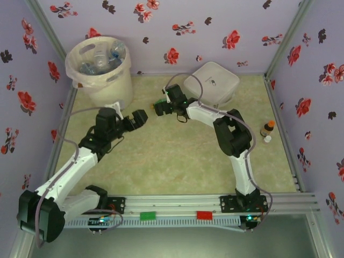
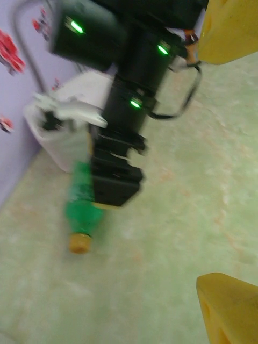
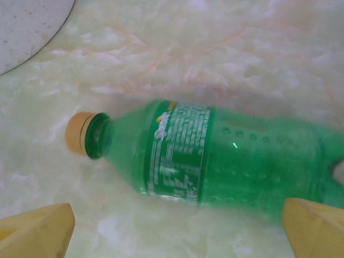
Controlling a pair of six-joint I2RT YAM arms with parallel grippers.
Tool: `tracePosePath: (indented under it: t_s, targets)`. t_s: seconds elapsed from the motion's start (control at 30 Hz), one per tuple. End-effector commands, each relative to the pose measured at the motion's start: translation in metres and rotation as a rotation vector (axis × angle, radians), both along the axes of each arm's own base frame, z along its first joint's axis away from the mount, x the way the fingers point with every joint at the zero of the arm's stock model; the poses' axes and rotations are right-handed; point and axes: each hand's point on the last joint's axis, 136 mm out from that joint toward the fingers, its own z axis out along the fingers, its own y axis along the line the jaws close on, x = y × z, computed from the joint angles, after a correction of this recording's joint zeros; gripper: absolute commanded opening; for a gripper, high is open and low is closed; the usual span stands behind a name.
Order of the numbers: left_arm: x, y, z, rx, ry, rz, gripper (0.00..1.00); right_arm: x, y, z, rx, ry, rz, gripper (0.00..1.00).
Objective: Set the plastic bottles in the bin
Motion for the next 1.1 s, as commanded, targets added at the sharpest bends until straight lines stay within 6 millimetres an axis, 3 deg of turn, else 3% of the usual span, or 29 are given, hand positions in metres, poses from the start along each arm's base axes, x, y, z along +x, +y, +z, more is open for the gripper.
tracePosePath:
  t_s: [0.0, 0.1, 0.27, 0.43, 0.63, 0.83, 1.0, 1.07]
  targets:
    - [-0.009, 0.007, -0.029, 0.0, 0.074, 0.067, 1.0, 0.001, 0.0, -0.012, -0.016, 0.058, 0.047, 1.0]
    - [-0.007, 0.006, -0.035, -0.015, 0.067, 0.085, 1.0, 0.006, 0.0, -0.012, -0.023, 0.069, 0.063, 1.0]
    - [0.005, 0.004, -0.026, 0.031, 0.02, 0.072, 1.0, 0.004, 0.007, -0.003, 0.007, 0.085, 0.096, 1.0]
    - [0.019, 0.001, -0.025, 0.067, 0.003, 0.072, 1.0, 0.018, 0.004, -0.003, 0.067, 0.122, -0.068, 1.0]
    - [0.02, 0.002, -0.031, 0.055, 0.009, 0.089, 1.0, 0.04, 0.004, -0.017, 0.213, 0.15, -0.328, 1.0]
    - [0.014, 0.017, -0.033, 0.07, 0.001, 0.133, 1.0, 0.053, 0.03, -0.042, 0.308, 0.223, -0.413, 0.99]
    - [0.011, 0.026, -0.032, 0.075, -0.001, 0.161, 1.0, 0.056, 0.033, -0.06, 0.294, 0.243, -0.465, 0.9]
    - [0.011, 0.029, -0.032, 0.076, -0.001, 0.168, 1.0, 0.056, 0.029, -0.064, 0.28, 0.243, -0.48, 0.83]
